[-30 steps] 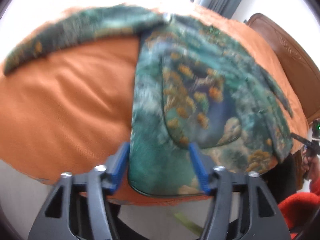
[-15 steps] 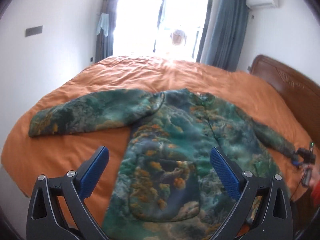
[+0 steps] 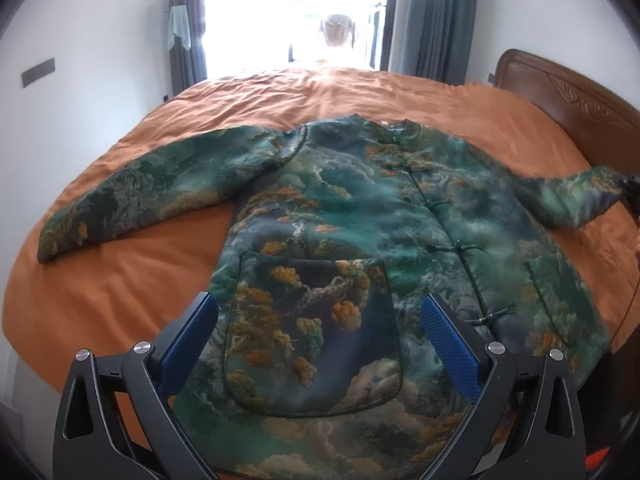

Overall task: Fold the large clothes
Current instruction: 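Grasp the other sleeve cuff with the right tool and lift it, then fold the held sleeve over the jacket body and open the right tool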

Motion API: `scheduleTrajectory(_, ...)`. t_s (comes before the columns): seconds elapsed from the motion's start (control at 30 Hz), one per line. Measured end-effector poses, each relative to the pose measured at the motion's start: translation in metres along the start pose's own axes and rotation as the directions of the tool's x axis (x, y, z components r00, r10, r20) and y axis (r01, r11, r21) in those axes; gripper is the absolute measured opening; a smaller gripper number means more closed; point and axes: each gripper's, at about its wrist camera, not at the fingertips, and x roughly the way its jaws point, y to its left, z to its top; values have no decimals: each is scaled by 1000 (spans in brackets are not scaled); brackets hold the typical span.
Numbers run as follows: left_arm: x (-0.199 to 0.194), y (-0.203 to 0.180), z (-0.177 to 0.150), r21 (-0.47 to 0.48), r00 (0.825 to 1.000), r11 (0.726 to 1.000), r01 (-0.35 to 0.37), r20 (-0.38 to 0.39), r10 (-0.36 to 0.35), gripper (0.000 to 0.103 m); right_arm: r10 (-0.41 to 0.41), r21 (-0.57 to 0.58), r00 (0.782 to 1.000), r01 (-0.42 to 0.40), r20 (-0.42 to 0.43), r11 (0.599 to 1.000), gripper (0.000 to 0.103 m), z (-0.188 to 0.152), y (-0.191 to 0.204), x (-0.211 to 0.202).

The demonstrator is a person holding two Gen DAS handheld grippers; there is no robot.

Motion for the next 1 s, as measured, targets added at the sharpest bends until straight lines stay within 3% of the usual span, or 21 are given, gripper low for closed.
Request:
scheduleTrajectory(0.13,5,14,2,-106,999,993,42,-17,-44,101,146,-185,989,-145,-9,972,10,2,115,-17)
scheduleTrajectory(0.23,1,26,-1,-163,998,985,58,-6,-60,101,220,-292,973,-231,-69,928,10,-15,201,-3)
scheduleTrajectory(0.37,-11,44,-8,-203,999,978,45,11,-43,101,231,-392,959,-278,-165,877,10,-66,288,45)
scheduleTrajectory(0.47,-18,57,-14,-231,1000,973,26,16,-23,101,203,-437,949,-292,-241,850,10,-117,330,88)
scheduleTrajectory(0.63,-16,68,-21,-254,1000,967,-6,-6,5,101,94,-494,928,-276,-362,825,10,-204,352,156)
scheduleTrajectory(0.8,-10,65,-25,-233,1000,972,-26,-22,21,101,-14,-512,889,-250,-457,822,18,-260,321,192)
scheduleTrajectory(0.83,-8,63,-25,-222,999,975,-26,-26,20,101,-17,-500,880,-253,-474,828,24,-263,317,194)
scheduleTrajectory(0.93,-1,55,-22,-197,999,980,-17,-42,8,101,28,-460,829,-337,-558,821,66,-263,314,194)
scheduleTrajectory(1.0,4,50,-20,-188,999,982,-7,-50,-3,101,69,-456,809,-397,-584,797,72,-263,319,184)
